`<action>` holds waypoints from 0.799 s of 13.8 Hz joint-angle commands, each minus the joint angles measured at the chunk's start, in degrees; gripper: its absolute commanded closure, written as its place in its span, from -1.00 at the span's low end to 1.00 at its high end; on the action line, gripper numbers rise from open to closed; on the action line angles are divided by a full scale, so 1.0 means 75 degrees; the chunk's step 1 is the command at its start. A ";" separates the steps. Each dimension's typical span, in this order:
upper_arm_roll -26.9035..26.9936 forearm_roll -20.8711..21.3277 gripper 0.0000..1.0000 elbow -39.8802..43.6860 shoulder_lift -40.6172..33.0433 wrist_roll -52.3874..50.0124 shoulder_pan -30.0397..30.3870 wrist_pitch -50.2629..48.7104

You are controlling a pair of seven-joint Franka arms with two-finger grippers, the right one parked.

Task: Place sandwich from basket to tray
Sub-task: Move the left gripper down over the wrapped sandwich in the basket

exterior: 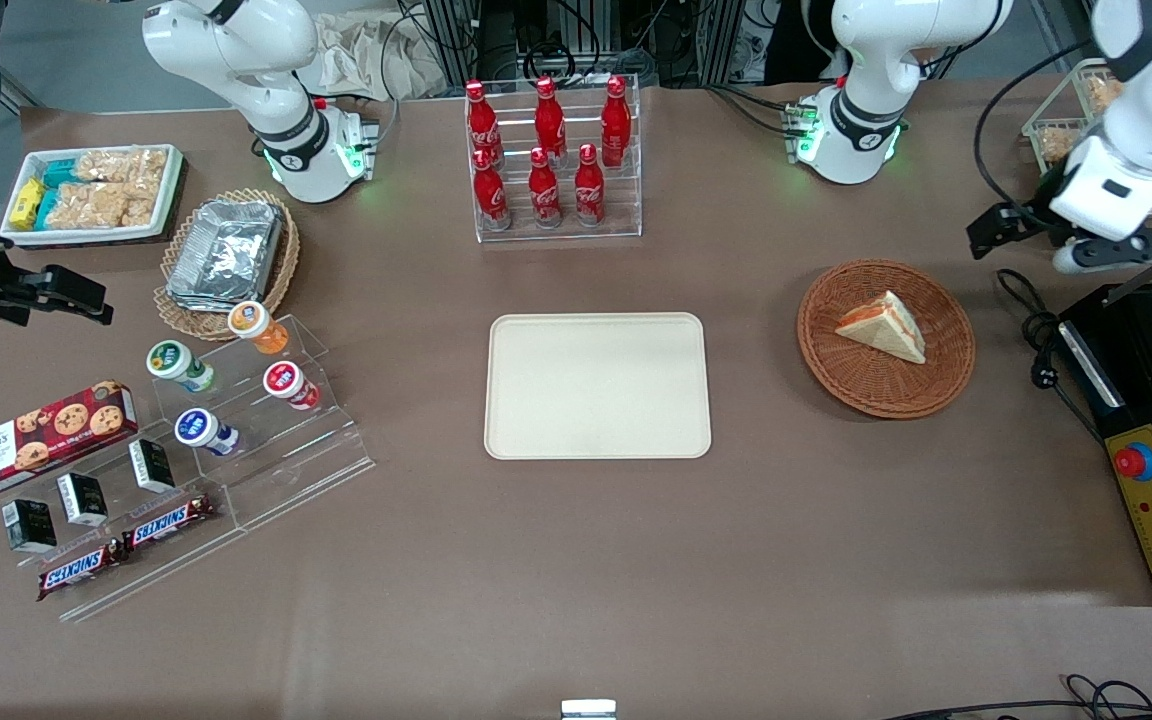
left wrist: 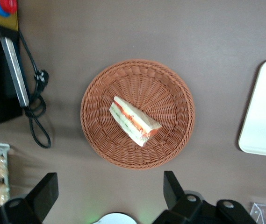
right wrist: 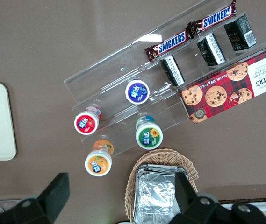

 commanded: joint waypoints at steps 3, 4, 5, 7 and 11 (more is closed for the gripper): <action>-0.0040 -0.0136 -1.00 -0.0839 -0.0449 -0.1588 -0.0159 0.0468; -0.0051 -0.0253 -1.00 -0.0979 -0.0449 -0.1976 -0.0159 0.0655; -0.0051 -0.0359 -1.00 -0.1143 -0.0414 -0.2374 -0.0159 0.0854; -0.0086 -0.0395 -1.00 -0.1518 -0.0367 -0.3148 -0.0159 0.1334; -0.0215 -0.0395 -1.00 -0.2304 0.0159 -0.4777 -0.0159 0.2670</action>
